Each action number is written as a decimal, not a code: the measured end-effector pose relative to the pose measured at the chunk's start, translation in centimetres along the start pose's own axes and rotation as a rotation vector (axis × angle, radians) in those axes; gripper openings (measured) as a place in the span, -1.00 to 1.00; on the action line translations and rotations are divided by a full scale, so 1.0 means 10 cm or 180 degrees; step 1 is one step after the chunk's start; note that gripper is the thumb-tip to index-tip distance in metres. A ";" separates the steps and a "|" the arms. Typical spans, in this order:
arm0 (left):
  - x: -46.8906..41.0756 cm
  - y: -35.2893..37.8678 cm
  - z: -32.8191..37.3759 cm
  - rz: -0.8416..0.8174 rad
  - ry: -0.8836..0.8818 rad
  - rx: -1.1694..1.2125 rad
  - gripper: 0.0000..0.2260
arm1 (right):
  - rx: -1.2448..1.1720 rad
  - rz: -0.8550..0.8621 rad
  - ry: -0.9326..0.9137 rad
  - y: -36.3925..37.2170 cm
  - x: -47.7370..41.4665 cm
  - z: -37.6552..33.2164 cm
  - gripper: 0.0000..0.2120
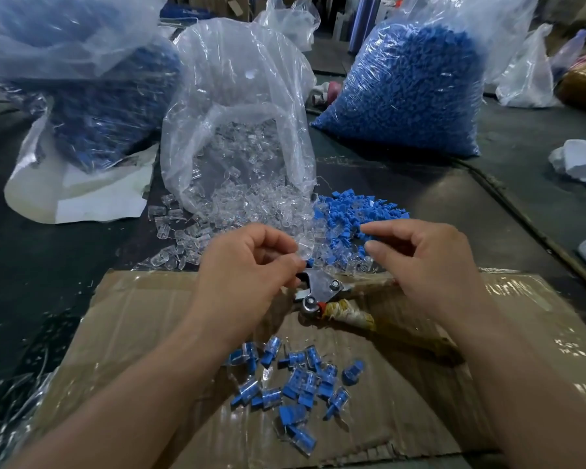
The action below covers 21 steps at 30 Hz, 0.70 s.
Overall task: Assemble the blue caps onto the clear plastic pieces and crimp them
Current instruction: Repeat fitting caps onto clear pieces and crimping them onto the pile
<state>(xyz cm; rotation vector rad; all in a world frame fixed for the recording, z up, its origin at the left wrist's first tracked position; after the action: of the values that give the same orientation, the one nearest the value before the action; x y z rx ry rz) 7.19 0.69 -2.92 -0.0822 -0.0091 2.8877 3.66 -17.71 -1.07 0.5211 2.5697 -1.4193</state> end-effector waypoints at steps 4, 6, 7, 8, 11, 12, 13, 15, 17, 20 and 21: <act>0.01 0.02 0.00 0.0016 -0.0027 -0.0034 -0.89 | -0.0556 -0.0053 -0.0385 0.04 0.16 -0.28 -0.72; 0.01 0.03 0.00 0.0037 -0.0029 -0.0048 -0.88 | -0.0681 -0.0086 -0.0497 0.10 0.20 -0.35 -0.78; 0.01 0.03 0.00 0.0038 -0.0017 -0.0059 -0.88 | -0.0647 -0.0134 -0.0540 0.13 0.21 -0.38 -0.82; 0.01 0.03 0.00 0.0039 0.0001 -0.0075 -0.88 | -0.0560 -0.0171 -0.0557 0.16 0.21 -0.38 -0.86; 0.02 0.02 0.01 0.0016 0.0033 -0.0160 -0.87 | -0.0276 -0.0193 -0.0559 0.20 0.21 -0.37 -0.92; 0.03 0.03 0.02 -0.0001 0.0034 -0.0185 -0.87 | -0.0246 -0.0168 -0.0572 0.20 0.21 -0.37 -0.93; 0.03 0.03 0.02 -0.0013 0.0041 -0.0211 -0.87 | -0.0232 -0.0121 -0.0593 0.20 0.21 -0.36 -0.93; 0.03 0.03 0.02 -0.0019 0.0067 -0.0284 -0.87 | -0.0212 -0.0059 -0.0644 0.20 0.21 -0.37 -0.94; 0.03 0.04 0.04 -0.0037 0.0118 -0.0381 -0.86 | -0.0190 -0.0071 -0.0679 0.20 0.22 -0.37 -0.94; 0.05 0.06 0.04 -0.0139 0.0149 -0.0486 -0.87 | -0.0160 -0.0101 -0.0710 0.21 0.22 -0.37 -0.95; 0.05 0.06 0.05 -0.0181 0.0161 -0.0529 -0.88 | -0.0129 -0.0116 -0.0736 0.22 0.22 -0.37 -0.95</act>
<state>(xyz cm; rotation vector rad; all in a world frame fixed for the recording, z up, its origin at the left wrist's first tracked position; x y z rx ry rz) 6.49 0.21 -2.50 -0.1824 -0.2385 2.8219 2.56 -12.99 -1.48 0.2865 2.4292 -1.3481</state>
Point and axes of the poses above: each hand's wrist, its own x-axis away from the middle knuckle, its own y-axis out of the palm, z = x × y, the point moved 3 cm from there along -x, towards the middle knuckle, and after that the axes turned 9 degrees about x, right-handed, at the moved point
